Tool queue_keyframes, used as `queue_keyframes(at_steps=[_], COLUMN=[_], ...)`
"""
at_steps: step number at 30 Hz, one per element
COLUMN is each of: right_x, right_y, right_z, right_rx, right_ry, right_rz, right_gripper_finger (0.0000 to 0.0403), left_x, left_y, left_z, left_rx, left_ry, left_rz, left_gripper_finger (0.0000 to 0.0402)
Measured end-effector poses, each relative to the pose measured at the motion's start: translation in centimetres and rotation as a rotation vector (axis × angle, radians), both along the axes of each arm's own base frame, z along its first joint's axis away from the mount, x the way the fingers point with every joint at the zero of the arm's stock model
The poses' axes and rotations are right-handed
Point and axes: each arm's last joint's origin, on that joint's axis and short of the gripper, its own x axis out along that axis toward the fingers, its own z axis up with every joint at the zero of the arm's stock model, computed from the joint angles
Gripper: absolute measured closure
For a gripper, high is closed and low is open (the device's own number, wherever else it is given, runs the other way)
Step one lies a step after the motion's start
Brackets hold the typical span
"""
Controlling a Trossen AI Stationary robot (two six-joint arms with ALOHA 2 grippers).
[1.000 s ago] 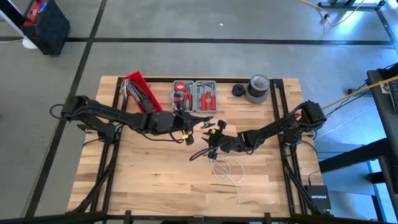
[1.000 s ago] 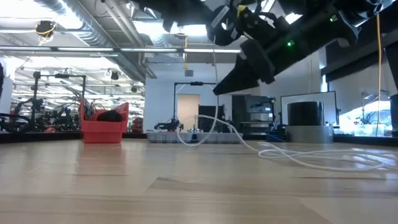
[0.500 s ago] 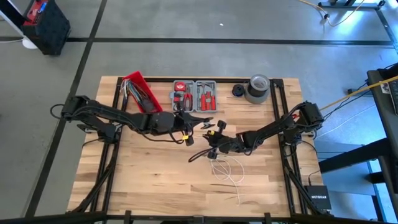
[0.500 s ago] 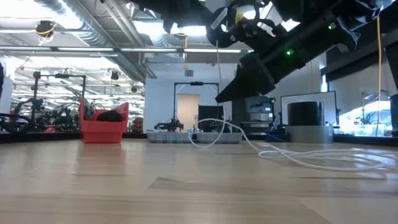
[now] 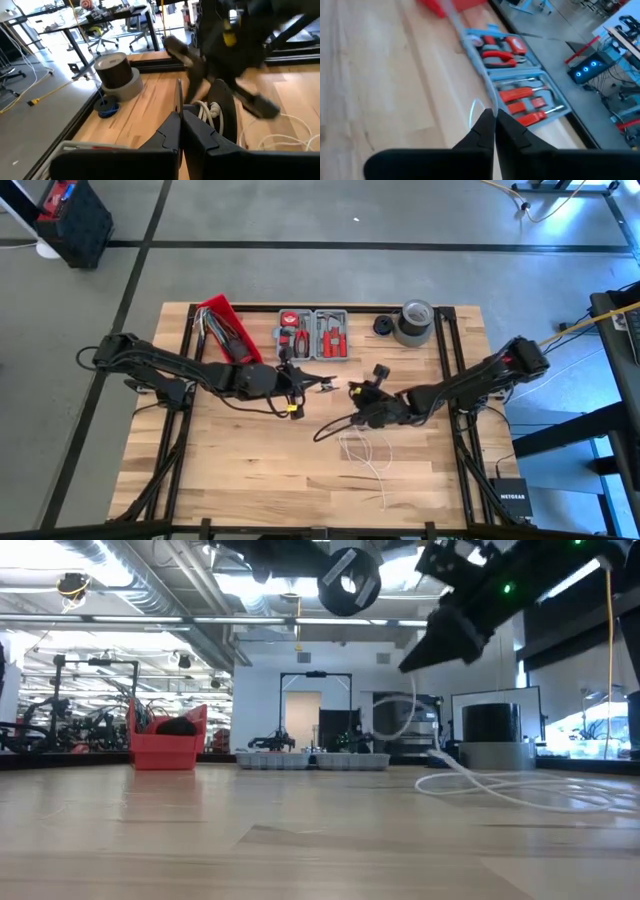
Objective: Coil cords
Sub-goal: Coil the white wire into the spool
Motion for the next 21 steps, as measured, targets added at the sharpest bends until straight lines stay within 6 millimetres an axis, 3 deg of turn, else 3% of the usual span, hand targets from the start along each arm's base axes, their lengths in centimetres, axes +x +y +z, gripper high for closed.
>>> queue_keyframes(at_steps=[12,21], right_x=[-2.7,-2.2], right_y=[-0.6,-0.3], right_z=[6.2,6.5], right_rx=[0.207,0.413], right_ry=[-0.263,-0.288], right_rz=[0.086,0.260], right_gripper_finger=[0.0399,0.0396], left_x=[0.5,1.4], left_y=[1.2,2.5], left_z=[-1.2,-2.1], left_rx=[-0.014,-0.022], left_ry=[0.066,0.059], left_rz=[0.047,0.088], left_gripper_finger=[0.0402,0.0402])
